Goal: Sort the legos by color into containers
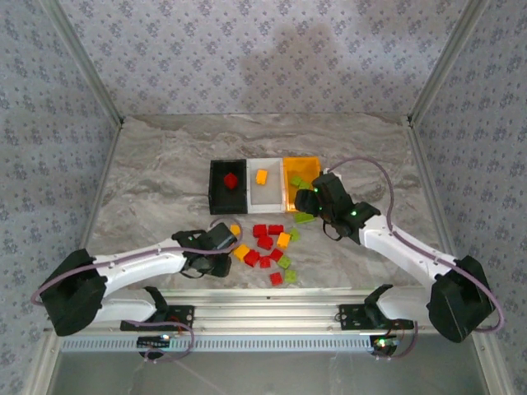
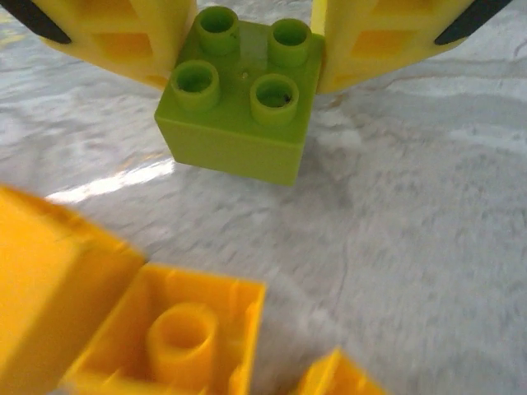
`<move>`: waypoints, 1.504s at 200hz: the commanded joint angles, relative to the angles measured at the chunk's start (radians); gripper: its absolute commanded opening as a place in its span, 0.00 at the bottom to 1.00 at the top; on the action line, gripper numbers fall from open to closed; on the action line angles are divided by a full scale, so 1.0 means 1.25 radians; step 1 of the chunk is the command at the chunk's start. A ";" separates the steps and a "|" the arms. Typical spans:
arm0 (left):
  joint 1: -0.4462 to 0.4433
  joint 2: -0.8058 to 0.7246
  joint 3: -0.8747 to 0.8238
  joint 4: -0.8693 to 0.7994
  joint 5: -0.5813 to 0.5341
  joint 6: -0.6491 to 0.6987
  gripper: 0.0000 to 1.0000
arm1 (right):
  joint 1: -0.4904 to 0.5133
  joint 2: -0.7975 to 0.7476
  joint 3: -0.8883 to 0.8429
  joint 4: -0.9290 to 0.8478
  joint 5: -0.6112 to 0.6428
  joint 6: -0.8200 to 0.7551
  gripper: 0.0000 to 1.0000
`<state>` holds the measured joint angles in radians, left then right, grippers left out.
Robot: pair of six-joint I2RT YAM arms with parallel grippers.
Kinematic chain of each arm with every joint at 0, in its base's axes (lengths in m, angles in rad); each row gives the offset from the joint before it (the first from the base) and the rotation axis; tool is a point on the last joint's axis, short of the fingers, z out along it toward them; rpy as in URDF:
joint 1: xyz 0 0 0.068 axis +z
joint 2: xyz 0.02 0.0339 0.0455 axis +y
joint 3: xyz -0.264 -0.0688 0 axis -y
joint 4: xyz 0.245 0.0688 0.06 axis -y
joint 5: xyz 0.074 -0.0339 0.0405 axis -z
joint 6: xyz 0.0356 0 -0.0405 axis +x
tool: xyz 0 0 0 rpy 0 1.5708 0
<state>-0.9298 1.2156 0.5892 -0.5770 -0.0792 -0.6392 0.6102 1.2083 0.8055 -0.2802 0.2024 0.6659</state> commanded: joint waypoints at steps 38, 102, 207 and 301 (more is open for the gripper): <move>-0.005 -0.053 0.160 -0.035 -0.025 0.041 0.33 | -0.020 -0.080 -0.040 -0.041 0.022 0.029 0.74; -0.002 0.251 0.512 0.084 -0.010 0.157 0.32 | -0.061 -0.169 -0.120 -0.087 0.020 0.054 0.74; 0.068 0.782 1.103 -0.009 0.058 0.193 0.35 | -0.087 -0.233 -0.165 -0.115 -0.007 0.047 0.75; 0.075 0.659 1.034 0.048 0.099 0.152 0.85 | -0.054 -0.206 -0.191 -0.045 -0.105 0.018 0.80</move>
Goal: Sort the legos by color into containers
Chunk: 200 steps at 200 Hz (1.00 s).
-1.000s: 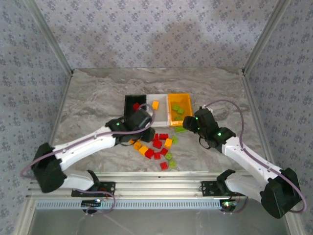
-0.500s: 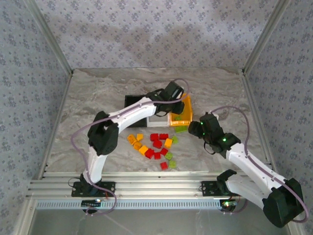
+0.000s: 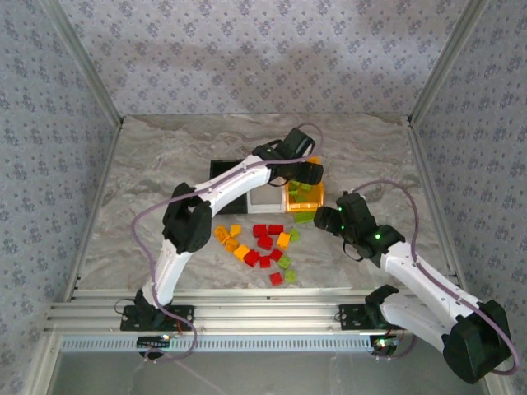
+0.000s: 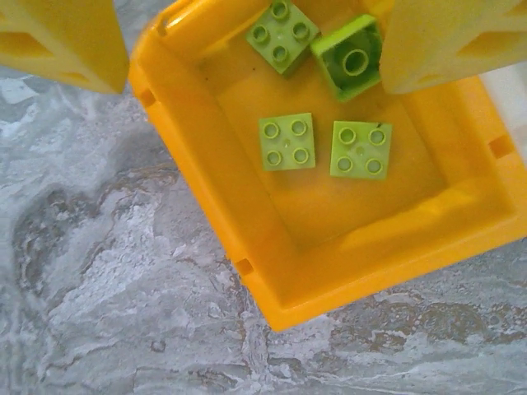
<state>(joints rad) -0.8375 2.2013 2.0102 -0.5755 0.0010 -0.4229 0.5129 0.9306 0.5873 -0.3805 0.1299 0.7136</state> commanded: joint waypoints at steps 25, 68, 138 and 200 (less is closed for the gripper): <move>0.000 -0.302 -0.340 0.153 0.070 -0.061 0.90 | 0.077 0.081 -0.021 0.105 -0.080 -0.045 0.79; -0.005 -0.595 -0.734 0.207 0.039 -0.128 1.00 | 0.153 0.238 0.027 0.150 -0.065 -0.060 0.72; -0.005 -0.869 -1.007 0.150 -0.046 -0.210 0.99 | 0.153 0.390 0.076 0.144 0.003 -0.060 0.60; -0.004 -0.889 -1.010 0.130 -0.075 -0.200 0.99 | 0.121 0.299 0.016 0.047 0.092 -0.007 0.55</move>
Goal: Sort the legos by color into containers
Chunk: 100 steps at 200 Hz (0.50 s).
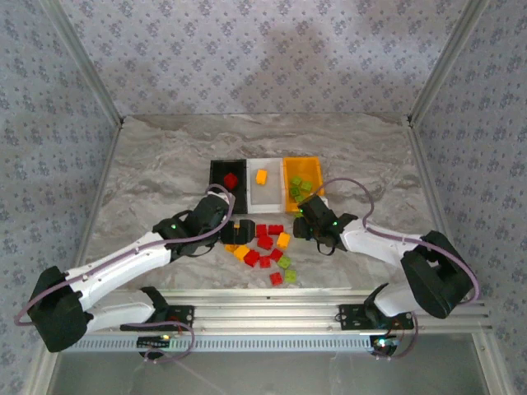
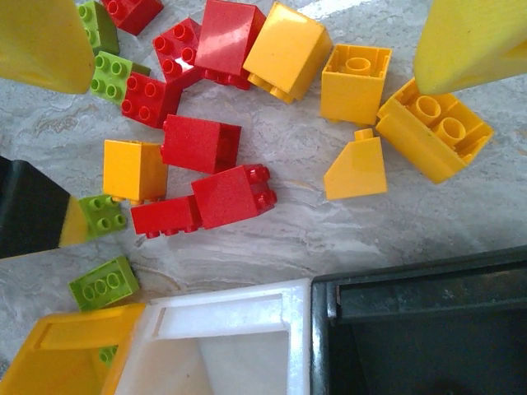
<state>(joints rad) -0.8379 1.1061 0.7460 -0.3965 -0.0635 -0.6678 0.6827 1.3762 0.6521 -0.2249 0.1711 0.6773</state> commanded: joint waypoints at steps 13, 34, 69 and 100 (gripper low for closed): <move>-0.003 -0.009 0.002 -0.013 -0.023 -0.004 1.00 | -0.013 -0.081 -0.036 -0.067 0.051 0.004 0.57; -0.002 -0.007 -0.003 -0.012 -0.026 -0.006 0.99 | -0.004 -0.085 -0.021 -0.034 0.019 -0.030 0.68; -0.002 -0.012 -0.008 -0.007 -0.031 -0.008 0.99 | 0.003 0.003 0.020 -0.018 -0.001 -0.044 0.67; 0.000 -0.013 -0.010 -0.017 -0.038 -0.011 1.00 | -0.001 0.068 0.026 0.006 -0.010 -0.057 0.52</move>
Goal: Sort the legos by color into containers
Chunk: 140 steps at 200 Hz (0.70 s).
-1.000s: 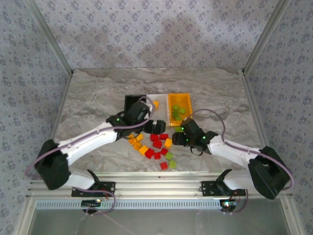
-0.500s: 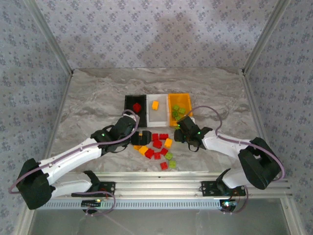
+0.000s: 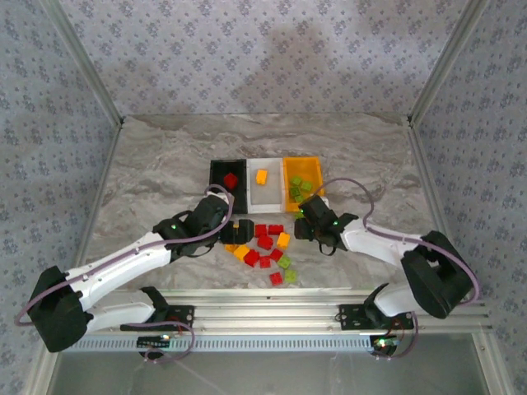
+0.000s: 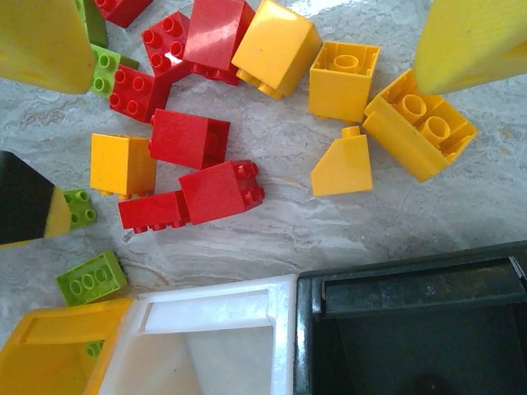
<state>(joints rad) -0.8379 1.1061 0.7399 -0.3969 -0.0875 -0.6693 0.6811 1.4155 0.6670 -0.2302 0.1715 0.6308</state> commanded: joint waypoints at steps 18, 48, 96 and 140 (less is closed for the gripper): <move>0.001 -0.021 -0.010 -0.024 -0.024 -0.011 0.99 | 0.002 0.047 0.016 0.019 -0.016 -0.023 0.43; 0.003 -0.039 -0.019 -0.033 -0.036 -0.014 1.00 | 0.008 0.010 0.025 0.001 -0.011 -0.031 0.30; 0.008 -0.057 -0.043 -0.044 -0.051 -0.033 1.00 | -0.023 -0.088 0.142 -0.078 0.043 -0.058 0.26; 0.010 -0.076 -0.063 -0.051 -0.064 -0.049 1.00 | -0.106 0.082 0.311 -0.067 0.041 -0.062 0.28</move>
<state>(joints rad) -0.8314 1.0370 0.6727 -0.4358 -0.1333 -0.7067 0.5896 1.3968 0.9653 -0.2825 0.1982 0.5743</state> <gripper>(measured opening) 0.997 0.276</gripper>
